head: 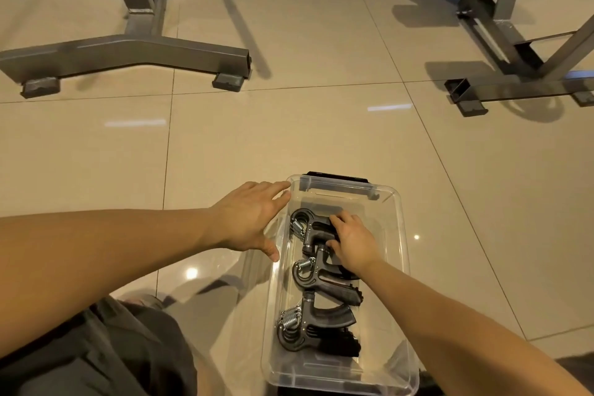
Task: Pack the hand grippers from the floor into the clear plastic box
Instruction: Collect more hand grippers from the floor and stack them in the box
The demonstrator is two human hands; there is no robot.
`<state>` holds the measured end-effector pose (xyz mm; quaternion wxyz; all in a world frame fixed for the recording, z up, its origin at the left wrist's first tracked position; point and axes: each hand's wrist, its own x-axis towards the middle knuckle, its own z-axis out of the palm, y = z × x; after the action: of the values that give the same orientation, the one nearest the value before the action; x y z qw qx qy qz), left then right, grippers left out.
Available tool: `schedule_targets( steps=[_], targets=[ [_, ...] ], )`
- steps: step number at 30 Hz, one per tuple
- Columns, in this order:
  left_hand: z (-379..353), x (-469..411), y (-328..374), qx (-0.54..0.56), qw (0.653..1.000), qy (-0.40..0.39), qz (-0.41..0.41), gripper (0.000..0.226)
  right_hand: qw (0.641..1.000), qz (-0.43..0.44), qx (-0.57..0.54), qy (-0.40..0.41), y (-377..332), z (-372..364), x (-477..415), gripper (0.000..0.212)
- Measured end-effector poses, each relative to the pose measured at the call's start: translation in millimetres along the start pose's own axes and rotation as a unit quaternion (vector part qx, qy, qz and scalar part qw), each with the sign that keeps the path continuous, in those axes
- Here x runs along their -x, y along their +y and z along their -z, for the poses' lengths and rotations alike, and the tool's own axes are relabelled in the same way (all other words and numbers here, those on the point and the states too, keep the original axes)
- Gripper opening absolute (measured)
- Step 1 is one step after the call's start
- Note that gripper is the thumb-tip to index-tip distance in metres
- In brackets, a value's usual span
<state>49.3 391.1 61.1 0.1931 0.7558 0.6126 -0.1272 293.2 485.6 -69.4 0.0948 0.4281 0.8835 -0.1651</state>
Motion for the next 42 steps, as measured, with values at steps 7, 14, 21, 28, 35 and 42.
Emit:
schedule_targets(
  steps=[7,14,21,28,35,42],
  targets=[
    [3.1,3.9,5.9,-0.030,0.999,-0.021,0.018,0.123,0.998,-0.026,0.051,-0.033,-9.7,15.5,-1.6,0.050],
    [6.5,32.4,1.2,0.040,0.995,-0.016,0.094,0.115,0.998,-0.024,-0.005,0.052,-30.6,50.4,13.2,0.035],
    [10.5,95.5,7.9,0.121,0.975,0.086,0.165,0.088,0.983,0.025,-0.115,0.140,-102.7,117.5,33.0,0.034],
    [-4.5,218.5,-8.6,0.224,0.916,0.166,0.288,0.060,0.978,0.128,-0.097,0.134,-222.0,159.8,81.8,0.039],
    [-2.9,352.2,-22.1,0.313,0.844,0.230,0.371,0.048,0.965,0.215,-0.091,0.116,-361.8,170.8,125.6,0.040],
    [-25.8,487.4,-36.1,0.319,0.794,0.264,0.446,0.043,0.944,0.285,-0.146,0.084,-484.5,138.2,167.8,0.040]
  ],
)
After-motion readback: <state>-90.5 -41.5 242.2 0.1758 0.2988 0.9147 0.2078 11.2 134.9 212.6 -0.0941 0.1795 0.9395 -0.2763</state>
